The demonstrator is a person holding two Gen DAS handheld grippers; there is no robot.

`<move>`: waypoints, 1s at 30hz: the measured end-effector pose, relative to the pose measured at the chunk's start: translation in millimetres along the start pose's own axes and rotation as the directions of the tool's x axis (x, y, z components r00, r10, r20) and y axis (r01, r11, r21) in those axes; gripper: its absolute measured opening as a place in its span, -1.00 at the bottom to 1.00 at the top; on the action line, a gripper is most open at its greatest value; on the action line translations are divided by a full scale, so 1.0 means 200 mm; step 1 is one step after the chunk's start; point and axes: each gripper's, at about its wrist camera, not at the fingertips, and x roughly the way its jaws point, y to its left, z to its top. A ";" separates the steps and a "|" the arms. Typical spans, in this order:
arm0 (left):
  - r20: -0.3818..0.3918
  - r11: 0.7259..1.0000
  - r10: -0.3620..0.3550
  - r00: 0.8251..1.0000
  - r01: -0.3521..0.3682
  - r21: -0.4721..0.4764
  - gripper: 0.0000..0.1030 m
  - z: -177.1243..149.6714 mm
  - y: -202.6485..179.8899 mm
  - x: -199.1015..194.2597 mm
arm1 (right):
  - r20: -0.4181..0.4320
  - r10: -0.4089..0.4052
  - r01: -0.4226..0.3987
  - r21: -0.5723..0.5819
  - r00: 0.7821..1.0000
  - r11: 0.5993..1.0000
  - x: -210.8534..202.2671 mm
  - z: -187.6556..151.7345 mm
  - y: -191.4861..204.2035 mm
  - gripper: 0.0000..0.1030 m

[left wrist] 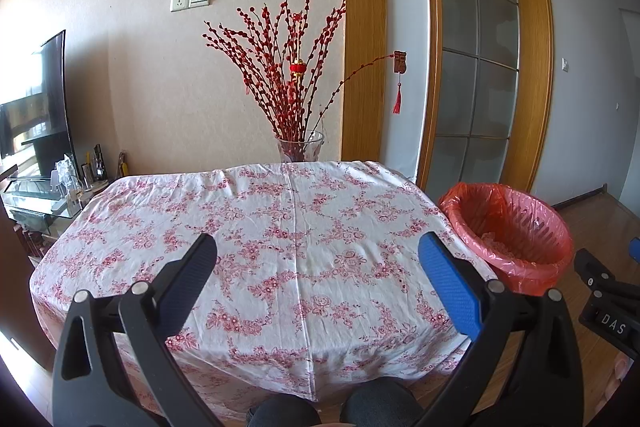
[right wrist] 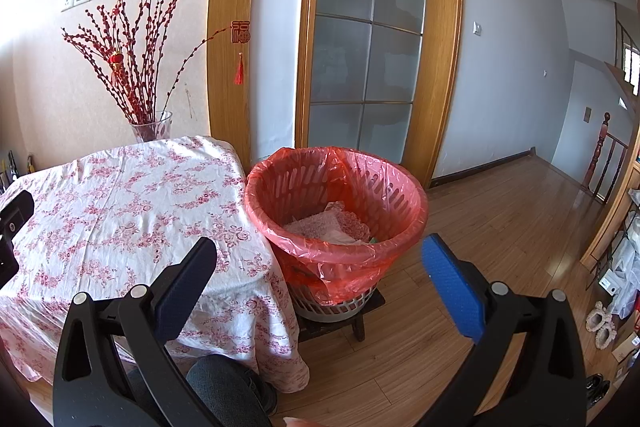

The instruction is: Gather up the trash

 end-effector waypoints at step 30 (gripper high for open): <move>-0.020 1.000 0.000 1.000 0.000 0.002 0.92 -0.02 -0.01 0.02 | -0.009 0.002 -0.003 -0.004 1.000 1.000 0.02 -0.04 0.00 0.97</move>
